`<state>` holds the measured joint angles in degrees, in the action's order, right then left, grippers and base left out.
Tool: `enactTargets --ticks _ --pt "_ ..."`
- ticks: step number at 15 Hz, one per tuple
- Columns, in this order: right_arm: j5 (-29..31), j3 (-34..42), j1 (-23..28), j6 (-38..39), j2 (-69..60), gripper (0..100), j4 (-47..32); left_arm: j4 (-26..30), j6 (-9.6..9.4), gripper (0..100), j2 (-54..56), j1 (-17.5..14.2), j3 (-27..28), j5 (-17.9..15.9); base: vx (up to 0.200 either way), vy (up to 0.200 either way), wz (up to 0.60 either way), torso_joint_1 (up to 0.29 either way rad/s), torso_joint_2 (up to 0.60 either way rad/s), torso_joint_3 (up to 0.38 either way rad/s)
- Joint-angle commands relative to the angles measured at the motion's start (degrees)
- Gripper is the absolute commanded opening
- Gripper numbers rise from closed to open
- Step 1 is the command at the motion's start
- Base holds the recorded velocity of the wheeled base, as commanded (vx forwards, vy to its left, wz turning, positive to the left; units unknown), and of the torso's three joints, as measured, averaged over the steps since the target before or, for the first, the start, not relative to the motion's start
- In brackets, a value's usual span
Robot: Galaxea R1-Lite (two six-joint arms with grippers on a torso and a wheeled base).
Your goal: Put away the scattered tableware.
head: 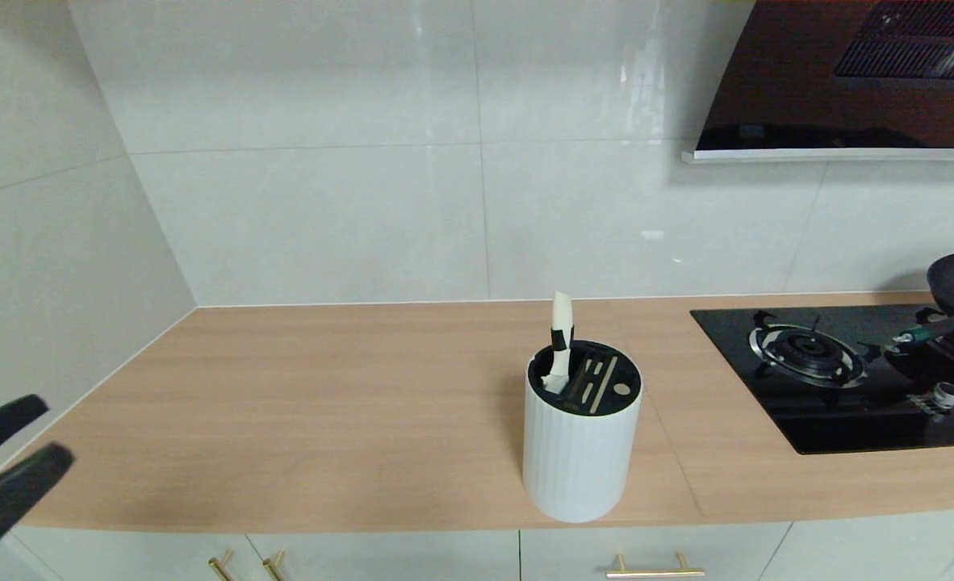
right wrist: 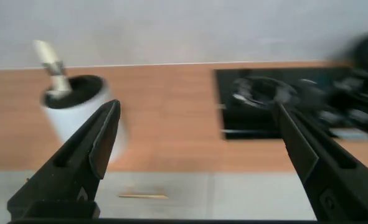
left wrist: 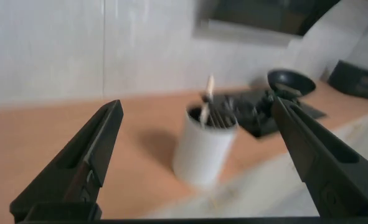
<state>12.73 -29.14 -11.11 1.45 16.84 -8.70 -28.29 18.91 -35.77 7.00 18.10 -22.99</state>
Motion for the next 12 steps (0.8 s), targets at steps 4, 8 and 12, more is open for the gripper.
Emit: enactTargets --ticks 4,8,12 --pt "4.6 -1.5 4.5 -0.4 -11.1 100 -4.6 18.2 0.69 100 29.3 -4.1 -0.4 1.1 0.0 0.0 0.0 0.0 0.0 0.0" --pt "0.1 5.8 10.9 -0.7 -16.8 100 -4.9 19.2 -4.67 100 35.8 -6.9 -6.0 5.4 0.0 0.0 0.0 0.0 0.0 0.0" --pt "3.9 20.3 10.9 1.7 -16.8 100 5.3 18.6 -17.5 100 35.8 -6.9 -17.9 15.8 0.0 0.0 0.0 0.0 0.0 0.0"
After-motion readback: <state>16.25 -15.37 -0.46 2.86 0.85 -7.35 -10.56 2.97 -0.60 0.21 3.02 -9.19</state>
